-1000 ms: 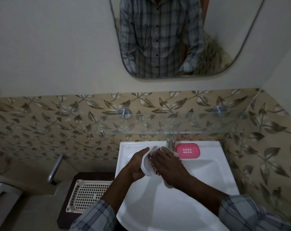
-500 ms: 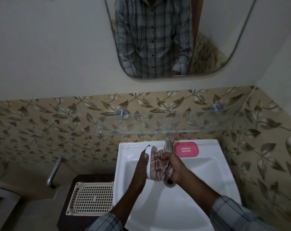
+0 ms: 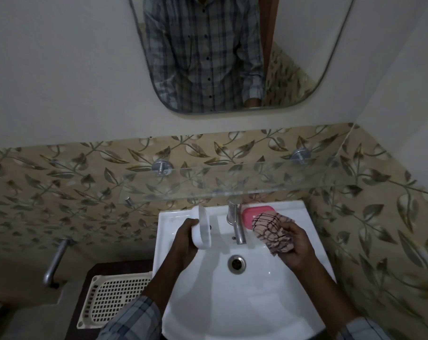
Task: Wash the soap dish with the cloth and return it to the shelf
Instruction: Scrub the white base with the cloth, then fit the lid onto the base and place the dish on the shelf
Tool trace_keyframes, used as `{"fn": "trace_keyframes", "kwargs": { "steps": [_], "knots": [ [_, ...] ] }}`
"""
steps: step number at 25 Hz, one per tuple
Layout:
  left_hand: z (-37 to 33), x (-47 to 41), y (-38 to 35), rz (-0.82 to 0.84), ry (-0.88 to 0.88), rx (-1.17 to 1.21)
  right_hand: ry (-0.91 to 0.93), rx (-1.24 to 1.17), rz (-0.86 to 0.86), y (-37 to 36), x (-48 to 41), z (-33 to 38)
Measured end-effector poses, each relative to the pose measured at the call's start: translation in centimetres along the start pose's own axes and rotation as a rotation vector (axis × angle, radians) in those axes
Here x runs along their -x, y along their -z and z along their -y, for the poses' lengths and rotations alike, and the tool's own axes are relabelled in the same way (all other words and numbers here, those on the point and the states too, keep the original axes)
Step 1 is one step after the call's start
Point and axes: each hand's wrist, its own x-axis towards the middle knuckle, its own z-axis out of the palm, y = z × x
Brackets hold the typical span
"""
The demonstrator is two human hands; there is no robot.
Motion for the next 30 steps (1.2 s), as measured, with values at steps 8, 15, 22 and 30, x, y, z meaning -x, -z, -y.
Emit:
{"fn": "trace_keyframes", "kwargs": {
  "steps": [8,15,22,30],
  "knots": [
    [-1.5,-1.0,1.4,-0.056,-0.047,0.057,-0.294,0.272,-0.237,-1.1,-3.7,-13.2],
    [-1.6,0.0,4.6,-0.078,-0.053,0.072,-0.175,0.311,-0.3,-9.1,-10.9,-15.4],
    [-1.0,0.5,2.7,-0.014,-0.144,-0.069,-0.234,0.487,-0.014,-8.7,-7.4,-14.0],
    [0.3,0.6,-3.1,0.318,-0.185,-0.092,-0.058,0.628,0.089,-4.8,-1.7,-5.2]
  ]
}}
